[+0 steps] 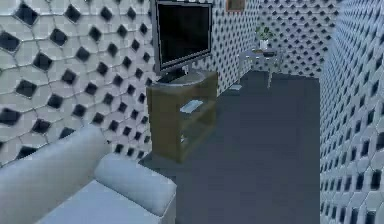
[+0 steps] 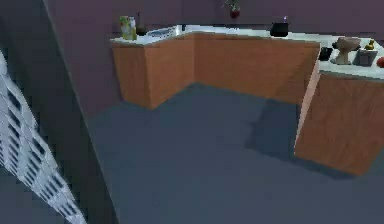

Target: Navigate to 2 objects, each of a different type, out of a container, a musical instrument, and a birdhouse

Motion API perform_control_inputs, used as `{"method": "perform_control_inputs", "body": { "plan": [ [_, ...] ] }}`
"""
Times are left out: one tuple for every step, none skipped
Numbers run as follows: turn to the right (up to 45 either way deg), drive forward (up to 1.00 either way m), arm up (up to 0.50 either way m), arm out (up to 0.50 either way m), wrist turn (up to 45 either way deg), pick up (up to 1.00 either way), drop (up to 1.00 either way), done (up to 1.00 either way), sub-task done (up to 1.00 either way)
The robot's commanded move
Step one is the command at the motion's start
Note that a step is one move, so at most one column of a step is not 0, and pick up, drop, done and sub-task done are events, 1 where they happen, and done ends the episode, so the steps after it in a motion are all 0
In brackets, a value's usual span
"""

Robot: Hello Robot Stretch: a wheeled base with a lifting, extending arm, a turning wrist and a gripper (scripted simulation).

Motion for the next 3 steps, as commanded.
{"method": "perform_control_inputs", "body": {
  "plan": [
    [45.0,0.0,0.0,0.0,0.0,0.0,0.0,0.0,0.0],
    [45.0,0.0,0.0,0.0,0.0,0.0,0.0,0.0,0.0],
    [30.0,0.0,0.0,0.0,0.0,0.0,0.0,0.0,0.0]
  ]
}}
